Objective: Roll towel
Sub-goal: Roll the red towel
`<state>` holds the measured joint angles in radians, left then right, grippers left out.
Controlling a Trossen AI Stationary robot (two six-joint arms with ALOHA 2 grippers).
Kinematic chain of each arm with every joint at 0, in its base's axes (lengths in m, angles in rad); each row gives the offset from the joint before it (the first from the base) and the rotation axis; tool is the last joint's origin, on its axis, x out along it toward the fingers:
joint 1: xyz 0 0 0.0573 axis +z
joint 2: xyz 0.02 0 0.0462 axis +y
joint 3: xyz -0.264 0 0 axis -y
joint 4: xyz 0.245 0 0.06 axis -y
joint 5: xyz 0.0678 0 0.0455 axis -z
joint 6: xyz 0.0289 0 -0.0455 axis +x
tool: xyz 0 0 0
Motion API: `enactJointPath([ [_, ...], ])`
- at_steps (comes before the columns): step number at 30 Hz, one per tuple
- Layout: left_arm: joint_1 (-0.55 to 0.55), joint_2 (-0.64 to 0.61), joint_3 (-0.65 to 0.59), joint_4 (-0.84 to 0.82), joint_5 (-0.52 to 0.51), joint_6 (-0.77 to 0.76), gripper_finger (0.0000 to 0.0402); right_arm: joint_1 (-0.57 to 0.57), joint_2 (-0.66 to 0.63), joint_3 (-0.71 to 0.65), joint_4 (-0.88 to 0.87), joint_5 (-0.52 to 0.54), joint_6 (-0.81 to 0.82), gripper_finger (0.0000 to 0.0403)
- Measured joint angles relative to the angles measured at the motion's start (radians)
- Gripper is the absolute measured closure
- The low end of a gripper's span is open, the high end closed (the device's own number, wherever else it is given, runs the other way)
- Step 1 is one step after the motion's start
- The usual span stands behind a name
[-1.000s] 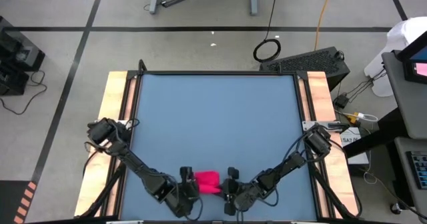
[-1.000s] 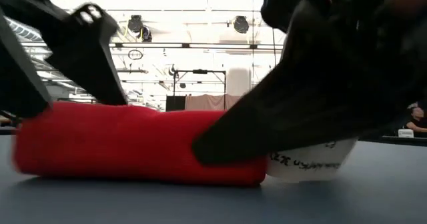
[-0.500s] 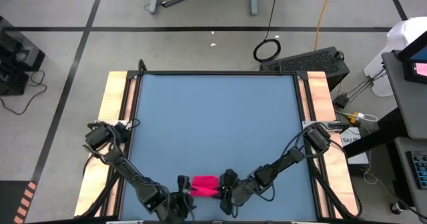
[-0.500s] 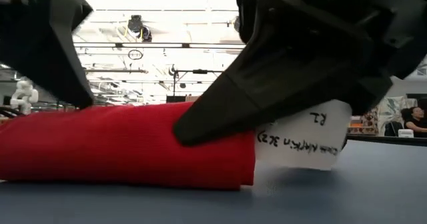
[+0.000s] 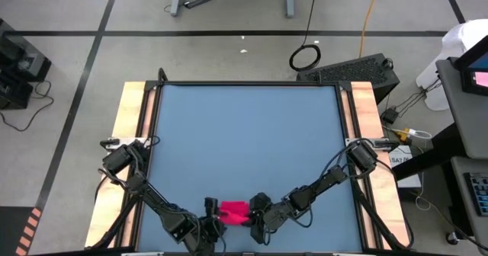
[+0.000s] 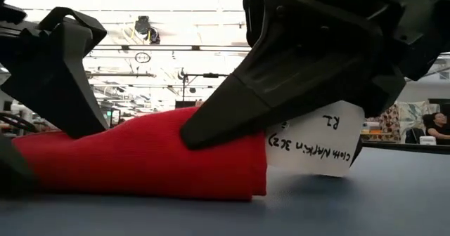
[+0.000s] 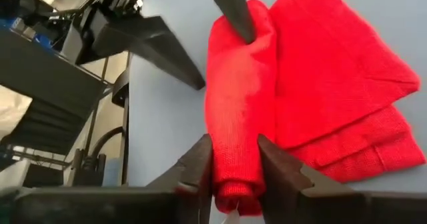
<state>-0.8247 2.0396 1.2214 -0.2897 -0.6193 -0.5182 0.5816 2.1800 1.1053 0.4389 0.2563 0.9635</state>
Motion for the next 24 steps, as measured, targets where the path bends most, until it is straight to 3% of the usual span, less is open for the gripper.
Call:
enactJointPath([
  [5,0.005,0.0,0.002,-0.05,0.002,-0.055,0.0205,0.02,-0.025,-0.003,-0.017,0.036,-0.119,0.0289],
  [9,0.007,0.0,0.002,-0.093,0.008,-0.102,0.0272,0.059,-0.06,-0.01,-0.064,0.148,-0.376,0.024],
  [15,0.007,-0.001,0.003,-0.107,0.021,-0.104,0.0355,0.161,-0.087,-0.005,-0.052,0.461,-0.729,0.0166],
  [18,0.007,-0.002,0.003,-0.119,0.039,-0.104,0.0366,0.201,-0.07,-0.006,0.001,0.539,-0.848,0.0152],
  [24,0.034,-0.016,0.003,-0.118,0.118,-0.106,0.034,0.208,-0.006,-0.004,0.146,0.546,-0.983,0.0173],
])
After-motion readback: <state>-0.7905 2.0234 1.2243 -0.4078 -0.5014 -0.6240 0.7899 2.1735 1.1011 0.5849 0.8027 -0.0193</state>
